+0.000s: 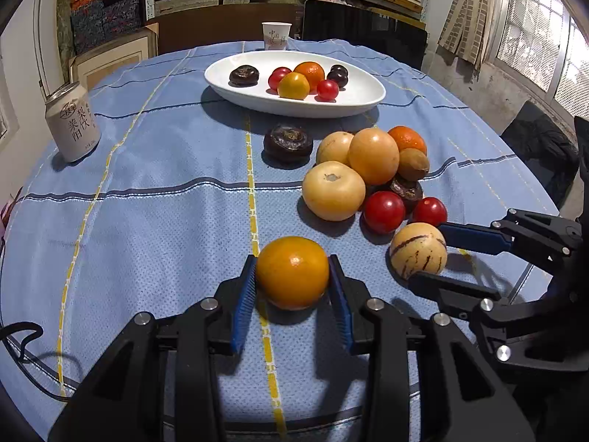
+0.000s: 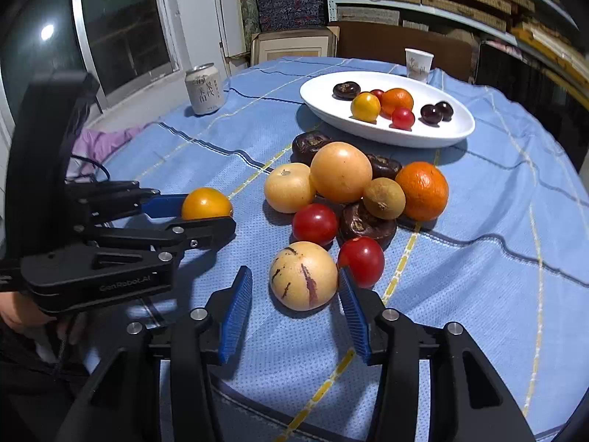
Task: Organize fruits
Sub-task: 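Grasp the striped pale pepino with the right gripper while the left holds its tomato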
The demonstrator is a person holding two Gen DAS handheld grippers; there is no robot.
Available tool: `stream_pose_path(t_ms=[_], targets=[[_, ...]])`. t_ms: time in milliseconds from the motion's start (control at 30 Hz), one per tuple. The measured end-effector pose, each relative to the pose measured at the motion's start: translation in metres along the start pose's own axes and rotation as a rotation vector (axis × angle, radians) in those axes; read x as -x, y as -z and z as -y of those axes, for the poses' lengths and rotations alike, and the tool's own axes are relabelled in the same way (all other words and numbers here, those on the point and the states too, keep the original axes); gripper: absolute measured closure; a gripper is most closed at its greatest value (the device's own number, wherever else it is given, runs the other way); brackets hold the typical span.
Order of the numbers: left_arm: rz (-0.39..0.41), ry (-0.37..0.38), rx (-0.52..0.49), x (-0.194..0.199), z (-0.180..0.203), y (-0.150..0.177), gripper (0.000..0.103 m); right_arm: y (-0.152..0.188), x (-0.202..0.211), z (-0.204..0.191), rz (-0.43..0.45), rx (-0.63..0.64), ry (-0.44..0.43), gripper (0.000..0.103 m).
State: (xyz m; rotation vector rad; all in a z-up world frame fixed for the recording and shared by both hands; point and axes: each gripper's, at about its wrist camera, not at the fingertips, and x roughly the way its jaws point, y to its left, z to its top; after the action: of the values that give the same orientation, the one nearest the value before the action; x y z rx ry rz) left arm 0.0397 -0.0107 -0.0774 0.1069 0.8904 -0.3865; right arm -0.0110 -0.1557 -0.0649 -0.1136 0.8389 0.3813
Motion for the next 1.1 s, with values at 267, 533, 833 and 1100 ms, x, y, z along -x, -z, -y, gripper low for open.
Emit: stream_pose_path(t_ms=[267, 533, 833, 1100], targets=[[-0.004, 0.000, -0.001, -0.001, 0.001, 0.000, 0.066, 0.002, 0.002, 0.001, 0.003, 0.014, 0.022, 0.065], [-0.005, -0.002, -0.003, -0.002, 0.001, -0.001, 0.066, 0.000, 0.003, -0.002, 0.000, 0.022, 0.006, 0.062], [-0.005, 0.000, -0.003, -0.003, 0.002, -0.001, 0.066, -0.002, 0.001, 0.007, -0.065, -0.053, -0.059, 0.057], [-0.003, 0.006, -0.003, -0.004, 0.001, -0.001, 0.066, -0.004, -0.010, 0.017, -0.095, -0.124, -0.099, 0.057]])
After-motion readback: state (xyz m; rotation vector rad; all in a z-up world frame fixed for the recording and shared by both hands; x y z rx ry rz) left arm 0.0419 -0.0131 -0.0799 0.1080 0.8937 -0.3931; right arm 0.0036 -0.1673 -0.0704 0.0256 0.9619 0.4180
